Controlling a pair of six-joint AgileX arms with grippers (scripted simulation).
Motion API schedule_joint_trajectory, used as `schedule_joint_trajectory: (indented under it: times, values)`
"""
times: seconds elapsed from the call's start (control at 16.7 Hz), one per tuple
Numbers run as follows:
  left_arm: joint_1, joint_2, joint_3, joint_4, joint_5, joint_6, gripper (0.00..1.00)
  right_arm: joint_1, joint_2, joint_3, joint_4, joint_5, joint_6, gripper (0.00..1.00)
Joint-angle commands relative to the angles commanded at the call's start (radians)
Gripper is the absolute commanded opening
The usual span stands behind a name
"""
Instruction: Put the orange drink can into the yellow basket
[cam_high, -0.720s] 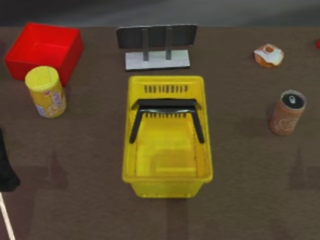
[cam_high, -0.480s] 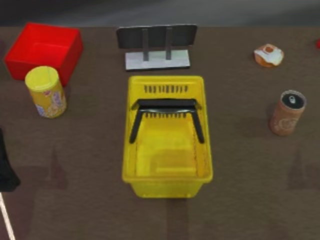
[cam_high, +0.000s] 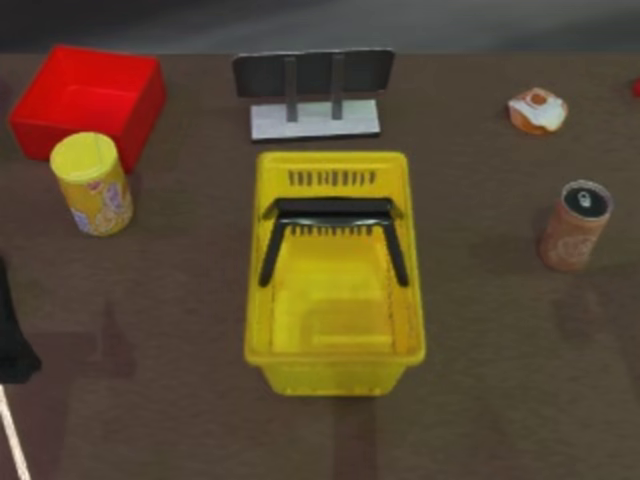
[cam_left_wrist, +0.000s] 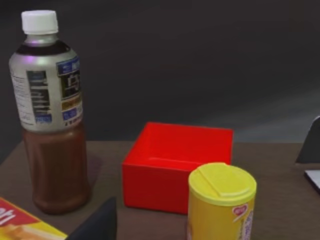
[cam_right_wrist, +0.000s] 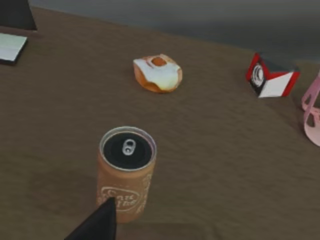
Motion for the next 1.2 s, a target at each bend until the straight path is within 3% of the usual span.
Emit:
schedule_joint_trajectory:
  times: [0.72, 0.96, 1.2]
  values:
    - [0.000, 0.000, 0.000, 0.000, 0.000, 0.000, 1.00, 0.081, 1.276, 0.997, -0.672, 0.012, -0.330, 1.00]
    - [0.000, 0.000, 0.000, 0.000, 0.000, 0.000, 1.00, 0.099, 1.543, 1.224, -0.796, 0.013, -0.397, 1.00]
    - [0.000, 0.000, 0.000, 0.000, 0.000, 0.000, 1.00, 0.107, 1.643, 1.316, -0.840, 0.012, -0.424, 1.00]
